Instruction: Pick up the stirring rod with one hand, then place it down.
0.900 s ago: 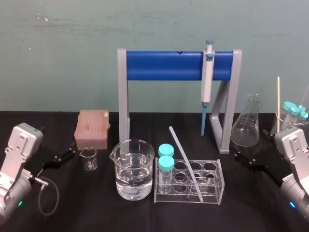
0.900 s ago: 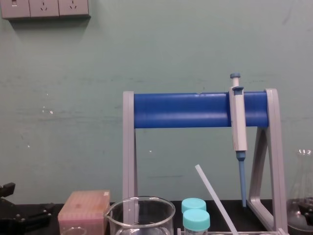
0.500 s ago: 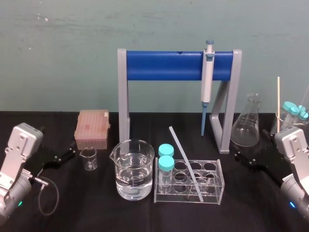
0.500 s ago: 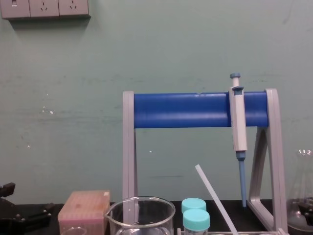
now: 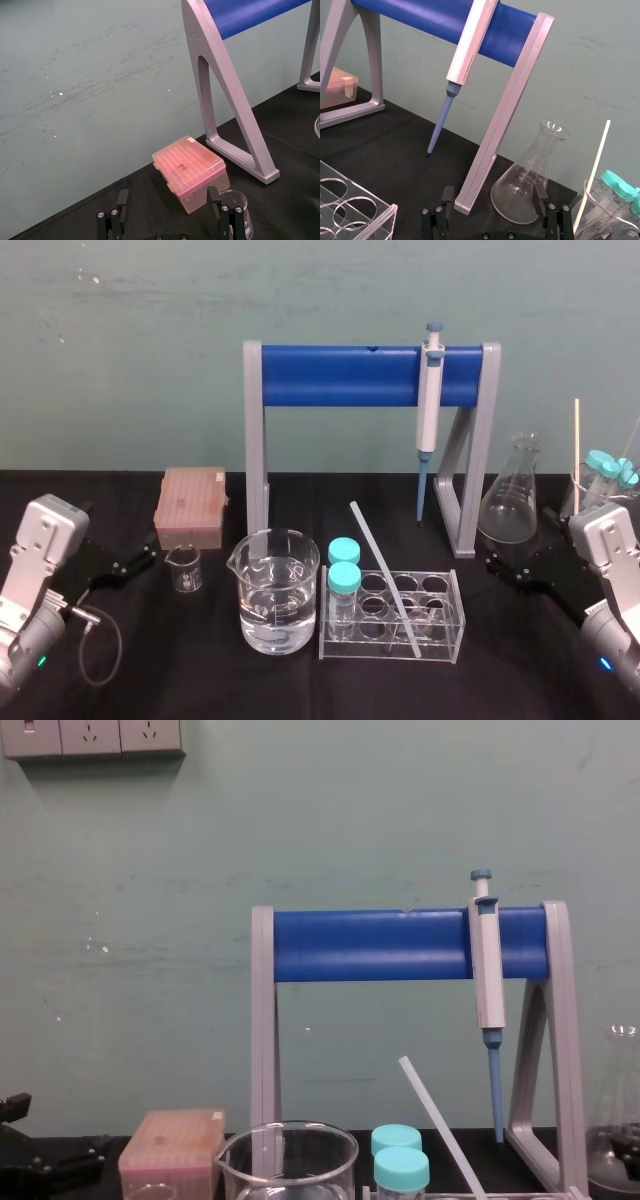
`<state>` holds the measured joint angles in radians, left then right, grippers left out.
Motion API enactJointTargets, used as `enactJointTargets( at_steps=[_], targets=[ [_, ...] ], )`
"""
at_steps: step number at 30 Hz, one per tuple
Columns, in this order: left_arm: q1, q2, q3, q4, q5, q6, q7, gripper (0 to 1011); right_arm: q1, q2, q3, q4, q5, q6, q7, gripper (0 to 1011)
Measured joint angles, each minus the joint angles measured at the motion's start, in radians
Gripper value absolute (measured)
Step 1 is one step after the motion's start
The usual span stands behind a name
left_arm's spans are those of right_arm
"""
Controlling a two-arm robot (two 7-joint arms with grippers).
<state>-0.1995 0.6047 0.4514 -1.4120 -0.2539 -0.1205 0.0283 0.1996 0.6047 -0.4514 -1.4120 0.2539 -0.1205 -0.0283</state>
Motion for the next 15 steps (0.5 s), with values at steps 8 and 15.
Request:
enactJointTargets(
  at_steps=[8,15],
  targets=[
    [0.0,0.0,0.0,0.0,0.0,0.0,0.0,1000,0.0,0.0,0.0,0.0,0.0,0.0,0.0,1000],
    [0.0,0.0,0.0,0.0,0.0,0.0,0.0,1000,0.0,0.0,0.0,0.0,0.0,0.0,0.0,1000]
  ],
)
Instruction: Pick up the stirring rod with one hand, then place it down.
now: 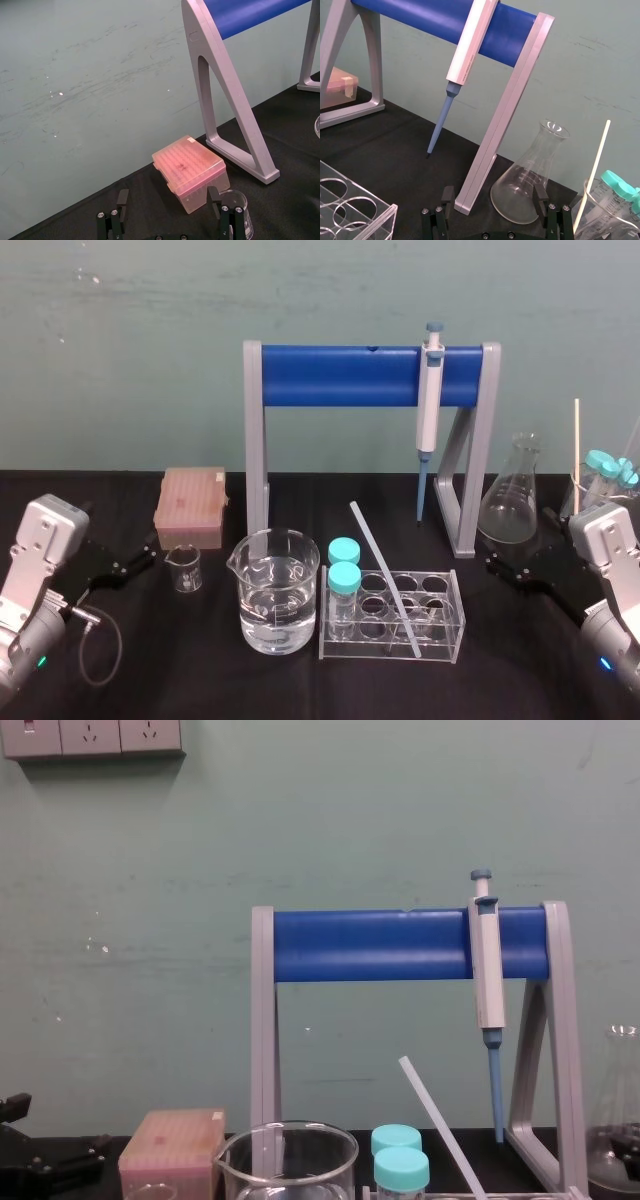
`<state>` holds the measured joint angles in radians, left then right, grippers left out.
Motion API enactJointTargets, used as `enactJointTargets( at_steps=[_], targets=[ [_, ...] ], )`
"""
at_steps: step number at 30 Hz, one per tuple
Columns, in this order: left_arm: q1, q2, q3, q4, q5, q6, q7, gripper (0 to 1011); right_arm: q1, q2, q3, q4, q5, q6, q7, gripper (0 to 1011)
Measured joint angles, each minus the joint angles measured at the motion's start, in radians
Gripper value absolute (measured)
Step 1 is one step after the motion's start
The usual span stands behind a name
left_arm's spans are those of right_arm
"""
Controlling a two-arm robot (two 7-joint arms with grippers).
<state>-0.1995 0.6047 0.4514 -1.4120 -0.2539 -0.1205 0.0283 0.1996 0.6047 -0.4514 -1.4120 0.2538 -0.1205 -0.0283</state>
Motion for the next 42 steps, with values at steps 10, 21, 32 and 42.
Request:
enactJointTargets(
  at_steps=[10,21,32,42],
  targets=[
    [0.0,0.0,0.0,0.0,0.0,0.0,0.0,1000,0.021,-0.006,0.046,-0.015,0.074,0.032,0.094,1000],
    [0.0,0.0,0.0,0.0,0.0,0.0,0.0,1000,0.09,-0.045,0.091,-0.088,0.345,0.196,0.396,1000],
    [0.0,0.0,0.0,0.0,0.0,0.0,0.0,1000,0.13,-0.009,0.024,-0.15,0.387,0.363,0.525,1000],
    [0.0,0.0,0.0,0.0,0.0,0.0,0.0,1000,0.174,0.019,-0.048,-0.139,0.357,0.414,0.563,1000]
  ],
)
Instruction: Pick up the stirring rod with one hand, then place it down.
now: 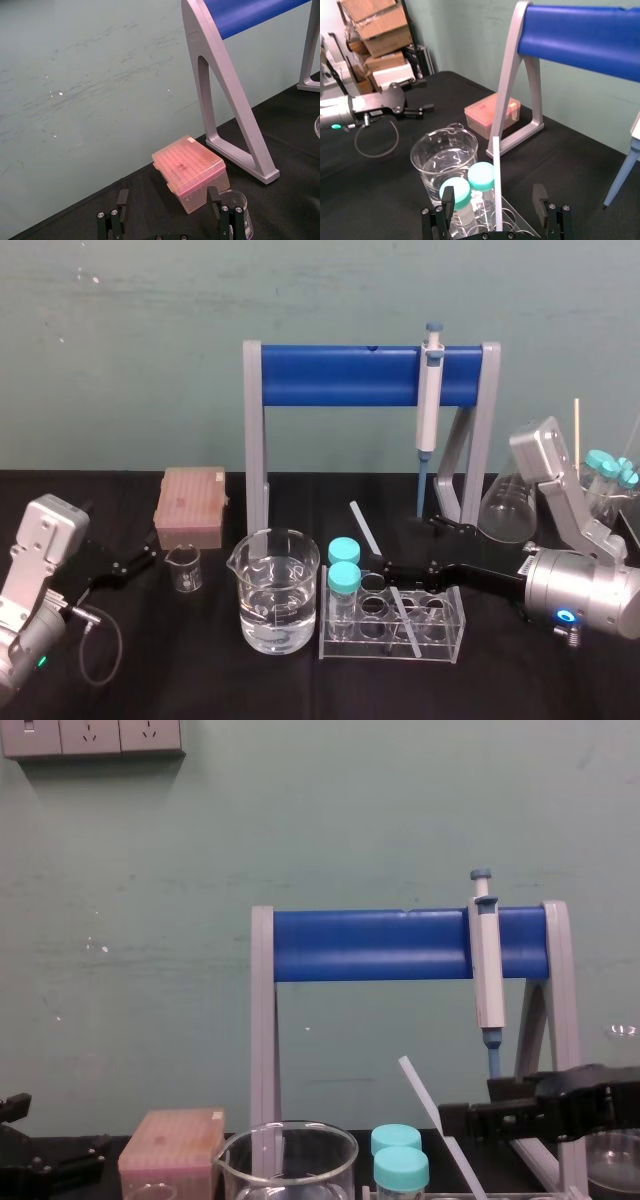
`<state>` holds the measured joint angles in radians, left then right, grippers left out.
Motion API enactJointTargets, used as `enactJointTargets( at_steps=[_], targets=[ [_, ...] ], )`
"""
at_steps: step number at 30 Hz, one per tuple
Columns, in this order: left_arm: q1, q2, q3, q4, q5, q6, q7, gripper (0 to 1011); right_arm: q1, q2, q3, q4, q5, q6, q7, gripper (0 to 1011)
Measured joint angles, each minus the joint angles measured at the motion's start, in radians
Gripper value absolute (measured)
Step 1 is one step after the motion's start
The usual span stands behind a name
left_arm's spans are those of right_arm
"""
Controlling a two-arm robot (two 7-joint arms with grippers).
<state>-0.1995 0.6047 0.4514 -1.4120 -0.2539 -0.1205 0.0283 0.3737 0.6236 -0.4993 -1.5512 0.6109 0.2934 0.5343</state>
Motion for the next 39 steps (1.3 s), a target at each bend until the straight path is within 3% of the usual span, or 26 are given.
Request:
enactJointTargets(
  at_steps=[9,23,39],
  targets=[
    [0.0,0.0,0.0,0.0,0.0,0.0,0.0,1000,0.069,-0.04,-0.049,0.081,-0.029,0.017,0.01,1000],
    [0.0,0.0,0.0,0.0,0.0,0.0,0.0,1000,0.119,-0.085,-0.077,0.148,-0.039,0.008,0.029,1000],
    [0.0,0.0,0.0,0.0,0.0,0.0,0.0,1000,0.13,-0.088,-0.097,0.156,-0.066,-0.013,0.041,1000]
  ],
)
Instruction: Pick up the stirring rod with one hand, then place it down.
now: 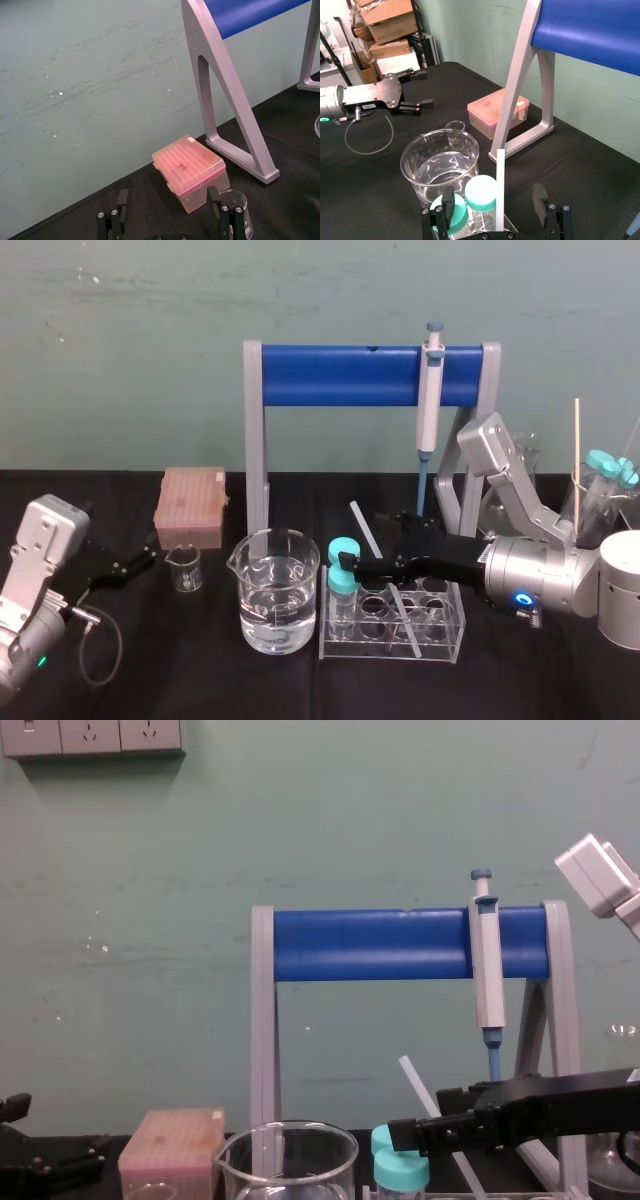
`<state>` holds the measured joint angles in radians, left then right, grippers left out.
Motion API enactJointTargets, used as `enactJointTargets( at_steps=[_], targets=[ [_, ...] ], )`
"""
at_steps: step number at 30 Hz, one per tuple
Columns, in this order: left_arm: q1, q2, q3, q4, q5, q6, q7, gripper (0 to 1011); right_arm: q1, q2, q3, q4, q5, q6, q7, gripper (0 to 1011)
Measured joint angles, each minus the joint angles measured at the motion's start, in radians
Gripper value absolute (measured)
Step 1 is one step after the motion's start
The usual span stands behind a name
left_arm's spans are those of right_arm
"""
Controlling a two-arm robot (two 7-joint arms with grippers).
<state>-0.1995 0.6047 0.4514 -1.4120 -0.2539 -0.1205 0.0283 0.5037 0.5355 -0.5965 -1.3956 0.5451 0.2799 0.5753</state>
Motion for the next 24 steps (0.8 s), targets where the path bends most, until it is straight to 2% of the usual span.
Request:
enactJointTargets(
  at_steps=[3,7,12,13,17,20,24],
  targets=[
    [0.0,0.0,0.0,0.0,0.0,0.0,0.0,1000,-0.001,0.0,0.001,0.0,0.002,0.001,0.0,994],
    [0.0,0.0,0.0,0.0,0.0,0.0,0.0,1000,-0.001,0.0,0.002,0.0,0.003,0.002,0.0,927],
    [0.0,0.0,0.0,0.0,0.0,0.0,0.0,1000,-0.001,0.0,0.002,-0.001,0.004,0.004,-0.001,788],
    [0.0,0.0,0.0,0.0,0.0,0.0,0.0,1000,-0.001,0.0,0.002,-0.001,0.004,0.004,-0.001,733],
    [0.0,0.0,0.0,0.0,0.0,0.0,0.0,1000,-0.002,0.0,0.003,-0.001,0.005,0.005,-0.001,658],
    [0.0,0.0,0.0,0.0,0.0,0.0,0.0,1000,-0.002,0.0,0.003,-0.001,0.005,0.005,-0.001,516],
    [0.0,0.0,0.0,0.0,0.0,0.0,0.0,1000,-0.002,0.0,0.004,-0.002,0.006,0.005,-0.001,418]
  ],
)
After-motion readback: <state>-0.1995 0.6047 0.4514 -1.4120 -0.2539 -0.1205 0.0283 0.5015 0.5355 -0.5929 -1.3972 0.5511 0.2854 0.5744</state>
